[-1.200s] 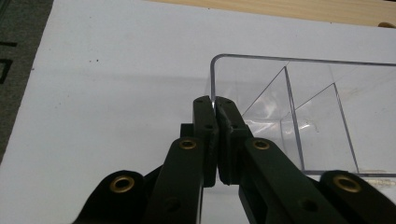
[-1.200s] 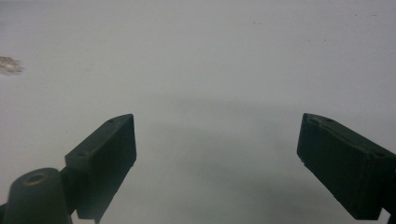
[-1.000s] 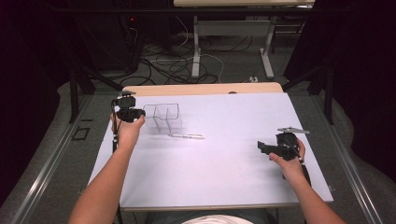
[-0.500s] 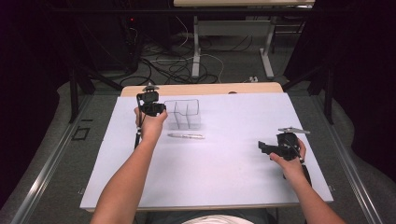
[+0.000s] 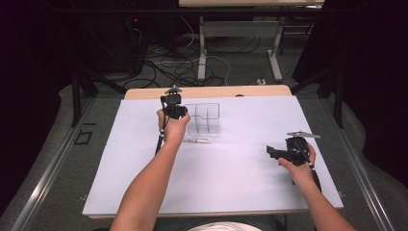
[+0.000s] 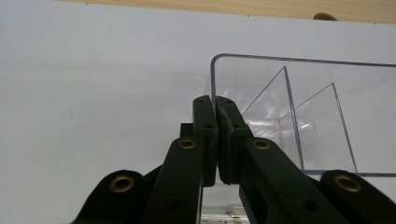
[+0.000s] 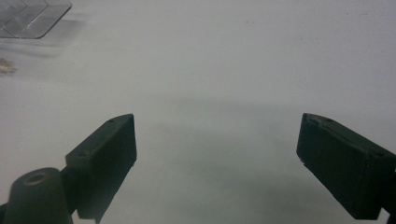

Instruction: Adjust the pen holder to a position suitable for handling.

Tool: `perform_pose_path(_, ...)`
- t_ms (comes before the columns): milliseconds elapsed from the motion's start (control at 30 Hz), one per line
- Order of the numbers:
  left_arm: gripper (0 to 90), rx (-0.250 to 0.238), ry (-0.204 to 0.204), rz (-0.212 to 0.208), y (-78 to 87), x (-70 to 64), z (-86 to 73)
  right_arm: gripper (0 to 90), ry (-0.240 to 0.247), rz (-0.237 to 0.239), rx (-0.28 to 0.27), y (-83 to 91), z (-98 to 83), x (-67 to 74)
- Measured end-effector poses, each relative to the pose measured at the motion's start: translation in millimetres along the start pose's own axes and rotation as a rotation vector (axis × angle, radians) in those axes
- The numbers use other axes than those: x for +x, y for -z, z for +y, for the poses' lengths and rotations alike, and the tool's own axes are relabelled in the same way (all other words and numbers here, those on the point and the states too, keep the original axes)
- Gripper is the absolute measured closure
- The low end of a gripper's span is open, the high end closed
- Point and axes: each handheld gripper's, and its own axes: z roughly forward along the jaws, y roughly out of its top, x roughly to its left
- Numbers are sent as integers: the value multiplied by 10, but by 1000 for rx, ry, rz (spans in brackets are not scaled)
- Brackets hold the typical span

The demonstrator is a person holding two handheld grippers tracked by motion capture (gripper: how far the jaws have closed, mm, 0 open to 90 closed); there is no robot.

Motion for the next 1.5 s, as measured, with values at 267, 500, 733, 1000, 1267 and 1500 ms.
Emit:
perform_pose_path(267,876,14,5,-4,-63,-186,-49,113,3,0,0,1,-2,-4)
perform_pose_path(500,861,24,42,-33,-56,-181,-66,113,7,7,2,7,-1,1)
perform_pose_path(733,849,26,51,-69,-35,-149,-101,113,5,5,4,-1,-5,11)
perform_pose_path(1000,833,26,34,-117,-35,-123,-117,113,10,6,3,-12,2,22)
perform_pose_path(1267,778,7,29,-175,23,-27,-119,113,8,3,7,-19,-3,32)
perform_pose_path(1500,676,-9,28,-210,84,108,-157,121,14,1,-2,-7,2,55)
